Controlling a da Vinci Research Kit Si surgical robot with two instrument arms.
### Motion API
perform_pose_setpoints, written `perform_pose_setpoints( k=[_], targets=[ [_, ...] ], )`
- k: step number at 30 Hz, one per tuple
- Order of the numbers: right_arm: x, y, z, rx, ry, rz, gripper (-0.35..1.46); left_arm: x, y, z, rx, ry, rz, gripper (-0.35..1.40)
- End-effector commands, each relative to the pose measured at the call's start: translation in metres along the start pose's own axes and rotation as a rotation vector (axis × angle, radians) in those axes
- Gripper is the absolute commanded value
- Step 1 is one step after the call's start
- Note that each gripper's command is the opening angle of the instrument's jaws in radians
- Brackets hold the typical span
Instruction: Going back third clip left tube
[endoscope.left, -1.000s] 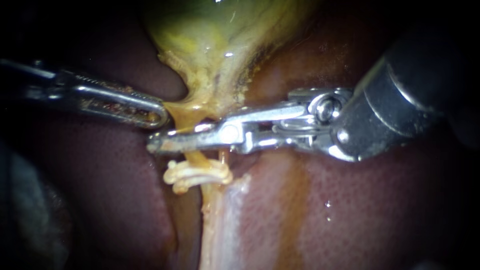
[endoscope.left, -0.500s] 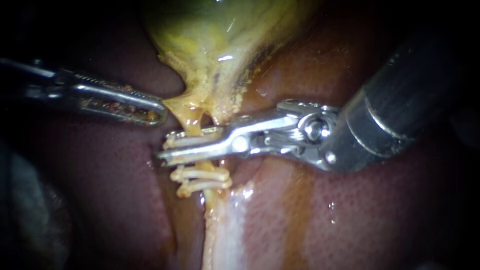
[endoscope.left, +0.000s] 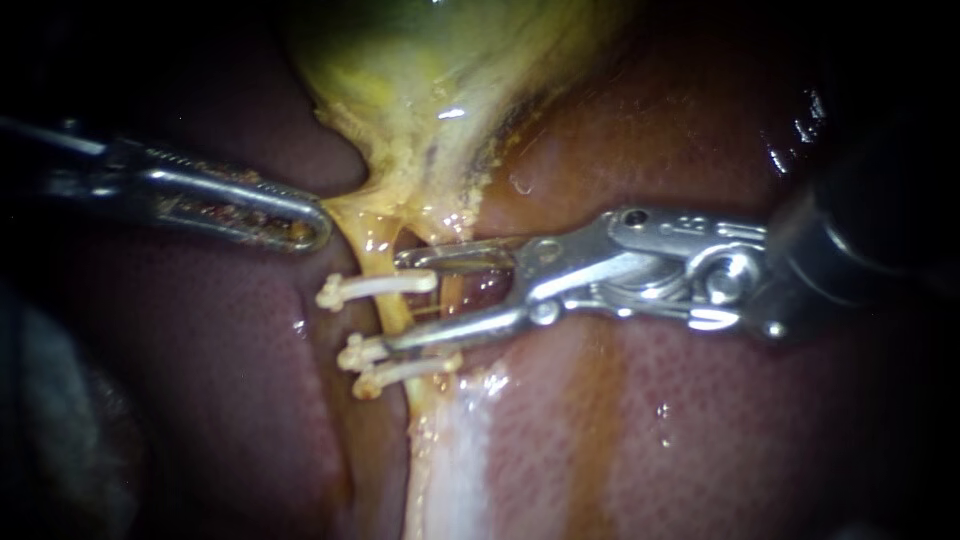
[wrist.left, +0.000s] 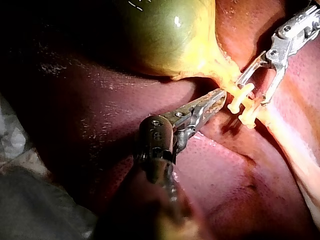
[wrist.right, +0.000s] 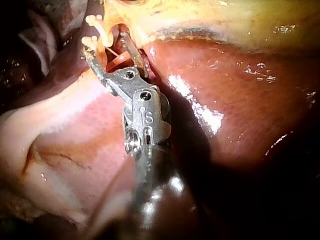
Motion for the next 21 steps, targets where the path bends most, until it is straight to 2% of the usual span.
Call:
perform_pose_setpoints(
  k=[1,5,9,12,16,21],
  targets=[
    [0.0,-0.0003,-0.0006,0.003,0.0,-0.015,0.5,0.0,0.0,0.0,0.0,0.0,0.0,-0.35],
    [-0.0001,-0.0011,-0.0034,-0.011,0.004,-0.079,0.5,0.0,0.0,0.0,0.0,0.0,0.0,-0.35],
    [0.0001,-0.0023,-0.0061,-0.052,0.01,-0.118,0.5,0.0,0.0,0.0,0.0,0.0,0.0,-0.35],
    [0.0002,-0.0032,-0.008,-0.06,0.011,-0.136,0.5,0.0,0.0,0.0,0.0,0.0,0.0,-0.35],
    [0.0003,-0.0039,-0.0099,-0.058,-0.004,-0.158,0.5,0.0,0.0,0.0001,0.0,0.0,0.0,-0.35],
    [0.0002,-0.0042,-0.011,-0.056,-0.043,-0.177,0.5,0.0,0.0,0.0002,0.001,0.001,0.0,-0.35]
  ],
)
